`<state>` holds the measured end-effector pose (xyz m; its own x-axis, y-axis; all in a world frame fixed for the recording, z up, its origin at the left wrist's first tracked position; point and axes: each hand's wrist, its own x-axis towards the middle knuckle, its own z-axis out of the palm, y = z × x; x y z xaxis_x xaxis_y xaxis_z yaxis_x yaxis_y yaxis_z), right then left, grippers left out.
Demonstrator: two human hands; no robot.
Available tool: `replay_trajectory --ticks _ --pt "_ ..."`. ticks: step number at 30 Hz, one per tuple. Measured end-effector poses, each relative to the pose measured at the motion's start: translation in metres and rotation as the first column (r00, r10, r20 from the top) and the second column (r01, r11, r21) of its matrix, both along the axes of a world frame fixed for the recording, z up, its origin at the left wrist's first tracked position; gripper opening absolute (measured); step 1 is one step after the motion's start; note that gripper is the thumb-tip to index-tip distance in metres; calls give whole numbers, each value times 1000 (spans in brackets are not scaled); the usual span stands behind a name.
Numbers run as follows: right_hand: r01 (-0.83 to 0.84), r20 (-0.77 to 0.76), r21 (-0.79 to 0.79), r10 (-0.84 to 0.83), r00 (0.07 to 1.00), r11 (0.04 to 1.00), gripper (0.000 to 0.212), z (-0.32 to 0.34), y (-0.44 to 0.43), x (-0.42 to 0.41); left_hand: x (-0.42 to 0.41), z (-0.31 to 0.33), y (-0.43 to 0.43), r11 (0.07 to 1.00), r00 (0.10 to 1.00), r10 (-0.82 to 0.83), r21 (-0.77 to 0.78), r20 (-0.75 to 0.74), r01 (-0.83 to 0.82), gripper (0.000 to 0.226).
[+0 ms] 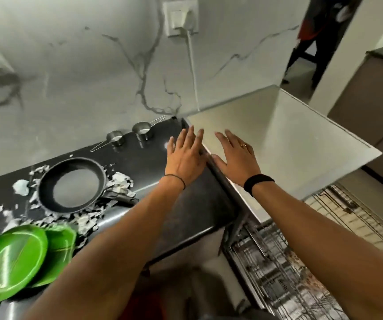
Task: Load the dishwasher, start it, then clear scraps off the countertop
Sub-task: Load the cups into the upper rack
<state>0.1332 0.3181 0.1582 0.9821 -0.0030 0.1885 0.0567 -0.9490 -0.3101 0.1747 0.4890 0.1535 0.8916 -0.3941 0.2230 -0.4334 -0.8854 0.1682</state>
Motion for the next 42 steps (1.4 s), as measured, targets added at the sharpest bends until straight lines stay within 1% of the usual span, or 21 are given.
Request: replay_trajectory --ticks 6,12,15,21,26,30,33,36,40,42 --pt "-137 2 -76 138 990 988 65 4 70 43 23 -2 74 987 989 149 -58 -3 -149 73" --pt "-258 -2 -73 259 966 963 67 0 127 90 47 -10 129 959 962 270 -86 -28 -272 72" --pt "-297 -6 -76 297 955 952 67 -4 147 117 68 -16 147 944 947 317 -81 -45 -319 71" --pt "-357 -16 -100 357 934 929 66 -16 167 173 111 -26 163 929 931 361 -63 -56 -364 73" --pt "-397 -81 -124 389 918 909 66 -27 173 220 148 -45 174 910 911 406 -53 -78 -410 73" --pt "-476 -158 -230 450 879 849 65 -39 181 255 172 -59 178 894 895 437 -69 -88 -443 74" --pt "-525 -242 -265 472 848 808 58 -52 189 275 184 -68 179 874 878 466 -101 -104 -476 74" --pt "-564 -329 -259 477 815 784 50 -64 197 291 187 -77 180 861 867 487 -107 -107 -497 74" --pt "-565 -421 -205 449 788 799 40 -77 205 303 180 -86 185 856 861 495 -102 -119 -506 73" --pt "-564 -434 -192 446 783 803 39 -81 206 303 175 -89 188 858 860 495 -82 -123 -506 74"
